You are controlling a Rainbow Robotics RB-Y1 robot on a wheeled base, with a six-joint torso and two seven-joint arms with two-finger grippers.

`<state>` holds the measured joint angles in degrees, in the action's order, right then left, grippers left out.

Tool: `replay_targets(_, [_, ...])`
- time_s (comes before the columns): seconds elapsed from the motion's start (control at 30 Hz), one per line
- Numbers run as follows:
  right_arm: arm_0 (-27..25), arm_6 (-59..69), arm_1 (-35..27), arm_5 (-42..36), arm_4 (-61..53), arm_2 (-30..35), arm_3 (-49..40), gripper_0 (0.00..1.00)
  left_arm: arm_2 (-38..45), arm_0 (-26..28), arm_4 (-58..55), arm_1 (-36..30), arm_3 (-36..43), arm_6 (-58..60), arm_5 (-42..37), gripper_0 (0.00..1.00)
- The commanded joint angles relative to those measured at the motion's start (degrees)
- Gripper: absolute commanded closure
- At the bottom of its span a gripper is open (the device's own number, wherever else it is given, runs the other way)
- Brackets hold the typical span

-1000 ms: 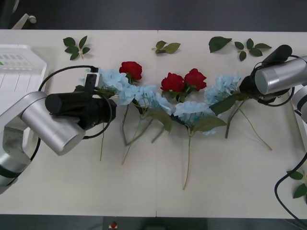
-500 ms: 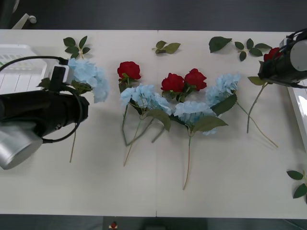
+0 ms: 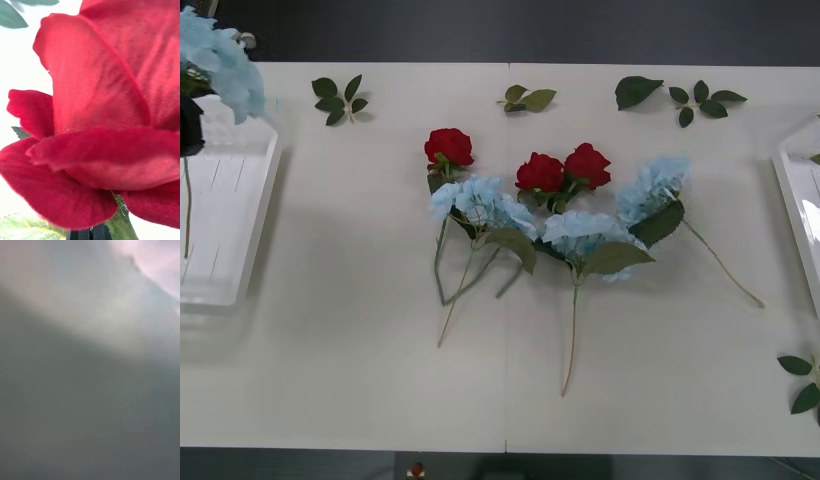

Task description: Put the red flowers into the right box and the blue flowers into the left box

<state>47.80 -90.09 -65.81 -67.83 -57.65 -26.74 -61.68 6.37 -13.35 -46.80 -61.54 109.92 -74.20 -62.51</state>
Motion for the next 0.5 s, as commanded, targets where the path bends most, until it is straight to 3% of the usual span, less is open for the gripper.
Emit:
replay_targets(0.03, [2.39, -5.98, -4.06, -1.52, 0.87, 0.9, -0.02, 1.0, -0.04, -2.3, -3.48, -4.47, -9.19, -10.52, 4.85, 1.0])
replay_targets(0.23, [2.39, -11.69, -6.7, -1.87, 0.87, 0.9, 4.02, 1.0, -0.04, -1.16, -7.17, -5.17, -23.7, -20.37, 15.49, 1.0])
replay_targets(0.5, [2.39, -17.84, -7.14, 1.91, 3.77, 0.81, 10.97, 1.0, -0.13, 4.65, -7.61, -4.29, -29.06, -23.53, 25.95, 1.0])
